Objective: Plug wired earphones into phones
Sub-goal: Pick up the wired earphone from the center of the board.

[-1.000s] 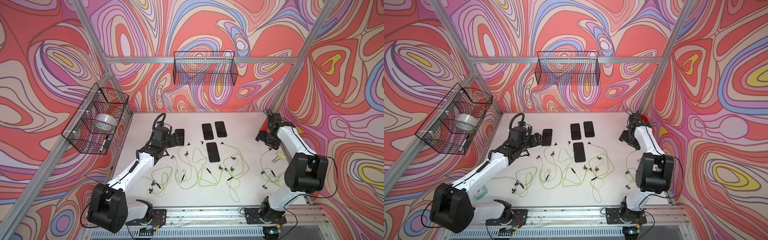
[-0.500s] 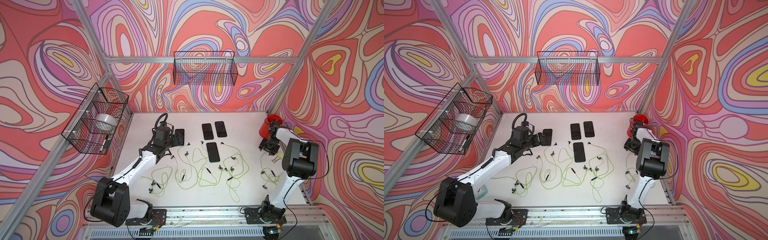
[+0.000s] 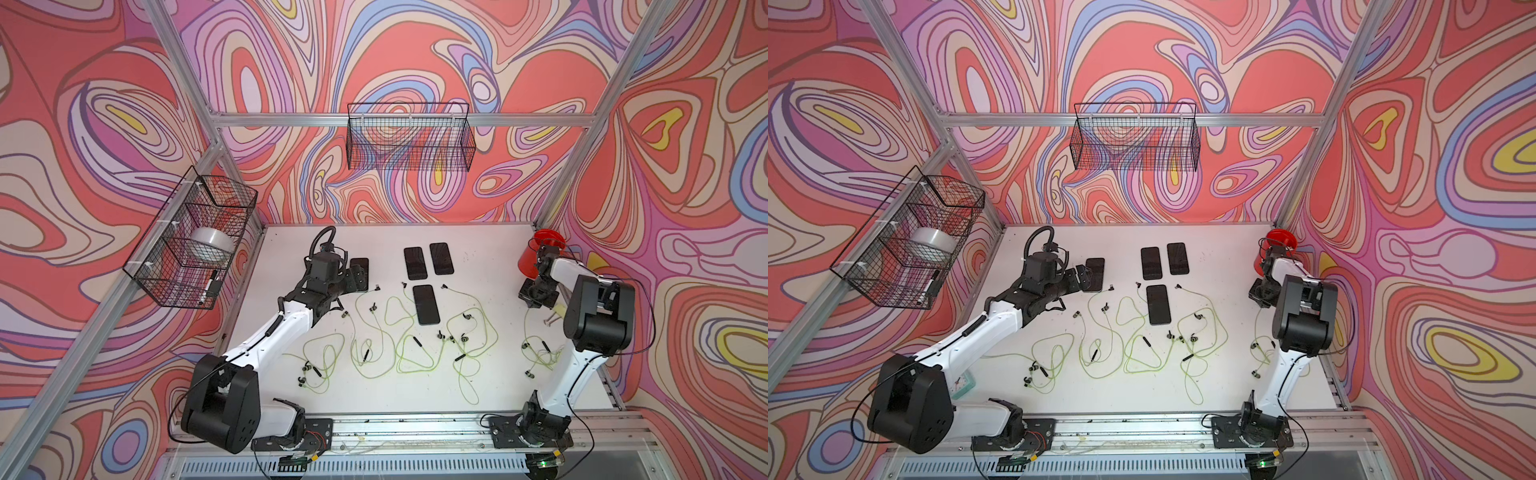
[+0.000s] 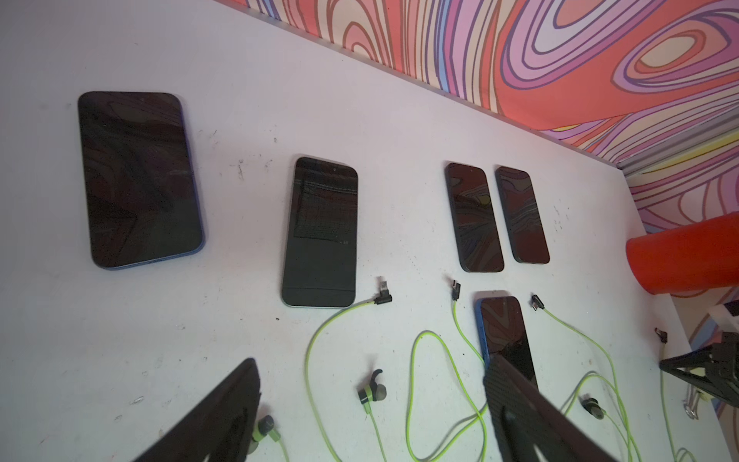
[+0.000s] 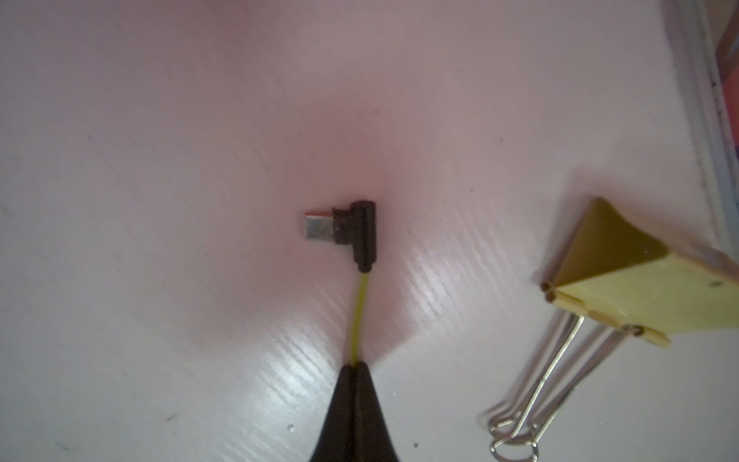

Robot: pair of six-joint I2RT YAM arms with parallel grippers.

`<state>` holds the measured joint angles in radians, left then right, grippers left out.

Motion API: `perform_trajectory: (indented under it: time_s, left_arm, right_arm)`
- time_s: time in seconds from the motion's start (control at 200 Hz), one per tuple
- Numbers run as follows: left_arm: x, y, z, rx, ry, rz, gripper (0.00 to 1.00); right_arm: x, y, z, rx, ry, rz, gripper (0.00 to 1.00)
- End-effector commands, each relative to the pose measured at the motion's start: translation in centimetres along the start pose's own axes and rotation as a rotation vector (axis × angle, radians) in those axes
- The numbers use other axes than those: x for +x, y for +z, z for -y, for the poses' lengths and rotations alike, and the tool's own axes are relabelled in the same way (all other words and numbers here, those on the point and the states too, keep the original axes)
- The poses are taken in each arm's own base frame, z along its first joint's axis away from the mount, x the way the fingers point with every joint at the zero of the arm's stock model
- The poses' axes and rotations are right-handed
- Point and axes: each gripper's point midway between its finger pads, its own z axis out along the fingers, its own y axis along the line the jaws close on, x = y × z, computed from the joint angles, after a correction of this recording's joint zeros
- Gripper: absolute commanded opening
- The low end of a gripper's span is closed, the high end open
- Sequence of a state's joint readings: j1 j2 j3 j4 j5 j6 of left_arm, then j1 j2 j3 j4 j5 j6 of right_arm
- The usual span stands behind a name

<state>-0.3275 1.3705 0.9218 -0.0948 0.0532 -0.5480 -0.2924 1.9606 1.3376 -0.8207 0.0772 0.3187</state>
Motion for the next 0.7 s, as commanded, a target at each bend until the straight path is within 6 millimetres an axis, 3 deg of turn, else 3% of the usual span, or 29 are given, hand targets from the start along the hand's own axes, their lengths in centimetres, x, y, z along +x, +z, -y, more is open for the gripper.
perform_trajectory:
  time_s: [0.0,0.165,0.25,0.275,0.406,0.536,0.696]
  left_arm:
    - [-0.5,0.4,1.5,0.052,-0.031,-0.026,0.9]
    - [-1.1,1.1,3.4,0.136,-0.096,-0.03,0.87]
    - [-1.1,1.5,4.6,0.127,-0.043,-0.032,0.87]
    - [-0.9,1.6,5.0,0.122,-0.024,-0.04,0.87]
    - [-0.1,2.5,7.5,0.202,-0.045,-0.075,0.85]
    - [0.7,3.4,9.6,0.27,-0.09,-0.1,0.83]
    - [2.5,4.7,13.0,0.393,-0.144,-0.176,0.76]
  right_arm:
    - [1.7,-0.8,-0.4,-0.055,-0.043,-0.035,0.0]
    - [3.0,-4.2,-1.6,-0.121,-0.122,-0.013,0.0]
    - [4.3,-4.8,-2.8,-0.151,-0.179,-0.034,0.0]
    - [4.4,-5.9,-3.3,-0.166,-0.201,-0.014,0.0]
    - [5.6,-7.5,-6.0,-0.224,-0.279,-0.004,0.0]
    - [5.8,-8.2,-6.7,-0.245,-0.283,-0.001,0.0]
    - [7.4,-11.8,-11.8,-0.384,-0.404,0.047,0.0]
